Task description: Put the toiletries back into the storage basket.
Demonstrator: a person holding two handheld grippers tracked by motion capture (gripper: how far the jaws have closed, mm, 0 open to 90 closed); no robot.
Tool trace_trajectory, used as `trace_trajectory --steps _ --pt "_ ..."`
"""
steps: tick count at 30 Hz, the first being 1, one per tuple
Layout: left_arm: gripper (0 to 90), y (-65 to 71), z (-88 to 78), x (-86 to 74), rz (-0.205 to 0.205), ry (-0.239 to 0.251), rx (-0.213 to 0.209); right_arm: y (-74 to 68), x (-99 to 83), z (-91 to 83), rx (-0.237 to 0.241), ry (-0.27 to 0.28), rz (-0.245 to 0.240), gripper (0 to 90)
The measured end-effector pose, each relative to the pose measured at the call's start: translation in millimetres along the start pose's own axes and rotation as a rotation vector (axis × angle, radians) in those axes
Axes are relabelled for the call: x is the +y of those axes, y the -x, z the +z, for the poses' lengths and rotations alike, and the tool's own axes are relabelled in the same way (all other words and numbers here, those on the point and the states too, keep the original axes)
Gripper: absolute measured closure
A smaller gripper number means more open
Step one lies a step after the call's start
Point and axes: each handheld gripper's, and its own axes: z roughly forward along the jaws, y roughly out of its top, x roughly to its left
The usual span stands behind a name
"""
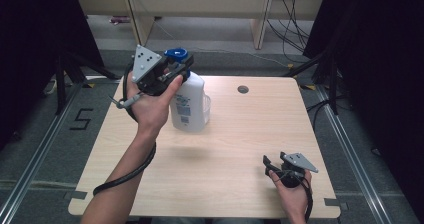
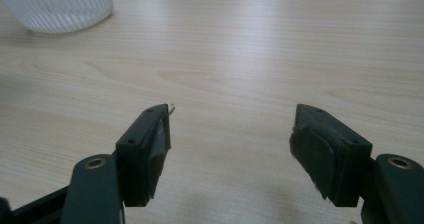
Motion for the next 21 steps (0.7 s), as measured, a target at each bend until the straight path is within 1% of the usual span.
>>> trace_trajectory --steps 1,2,3,4,5,6,7,8,9,10,11,12,13,14,15,16,17,18,19,20,21 --pt "59.6 0.1 1.7 0.9 -0.006 -0.003 -0.007 0.6 -0.2 1.3 0.012 0.016 -0.006 32.4" --pt "59.6 0.0 2.2 1.3 0.000 -0.001 0.001 0.5 -0.2 1.3 0.011 0.016 -0.006 32.4" --pt "59.6 -0.1 3.1 1.8 -0.001 -0.001 -0.001 0.2 0.1 -0.1 -0.002 -0.001 -0.004 32.4" --pt "59.6 -0.4 3.7 2.2 0.000 -0.004 0.001 0.0 0.2 -0.4 0.002 -0.008 0.000 32.4" --pt "59.6 -0.4 5.1 2.3 -0.009 -0.002 -0.009 -0.2 0.3 -0.5 0.000 -0.010 0.005 32.4" --pt "59.6 -0.4 5.1 2.3 -0.009 -0.002 -0.009 -0.1 0.3 -0.3 0.002 -0.008 0.004 32.4" --pt "59.6 -1.9 6.4 3.2 -0.002 -0.002 0.001 0.0 0.2 -0.2 0.002 -0.008 0.003 32.4" --pt "59.6 -2.2 7.2 3.5 -0.004 -0.003 0.002 -0.2 0.3 -0.2 0.001 -0.008 0.006 32.4" --pt "59.6 -2.4 8.4 3.6 -0.010 -0.004 -0.006 -1.8 0.2 -0.8 -0.003 -0.016 0.025 32.4" --pt "59.6 -2.4 8.4 3.6 -0.010 -0.004 -0.006 -1.8 0.2 -0.8 -0.003 -0.016 0.025 32.4" --pt "59.6 -2.5 9.9 4.4 0.004 -0.009 -0.001 -0.3 0.3 -0.2 -0.004 -0.008 0.004 32.4" --pt "59.6 -2.5 9.9 4.4 0.004 -0.009 -0.001 -0.3 0.3 -0.2 -0.004 -0.008 0.004 32.4" --pt "59.6 -2.5 11.1 4.6 0.004 -0.011 0.001 1.3 0.5 0.7 0.001 0.000 -0.015 32.4" --pt "59.6 -2.7 12.4 4.6 -0.004 -0.011 -0.008 -1.0 0.2 -0.3 -0.004 -0.008 0.020 32.4" --pt "59.6 -2.9 13.1 4.7 -0.007 -0.010 -0.010 1.7 0.3 1.4 -0.006 0.006 -0.014 32.4" --pt "59.6 -3.6 14.0 4.9 -0.008 -0.010 -0.007 3.1 0.4 2.6 0.011 0.005 -0.016 32.4" --pt "59.6 -3.6 14.0 4.9 -0.008 -0.010 -0.007 3.2 0.4 2.6 0.012 0.005 -0.018 32.4" --pt "59.6 -4.2 14.8 5.2 -0.002 -0.011 0.002 3.0 0.3 2.8 0.008 0.009 -0.018 32.4" --pt "59.6 -4.1 15.4 5.3 -0.002 -0.012 0.000 1.0 0.2 1.9 0.000 0.003 0.001 32.4" --pt "59.6 -4.1 15.4 5.3 -0.002 -0.012 0.000 1.0 0.2 1.9 0.000 0.003 0.001 32.4" --pt "59.6 -4.2 17.2 5.8 -0.005 -0.014 0.000 2.8 0.6 1.8 -0.004 0.006 -0.025 32.4"
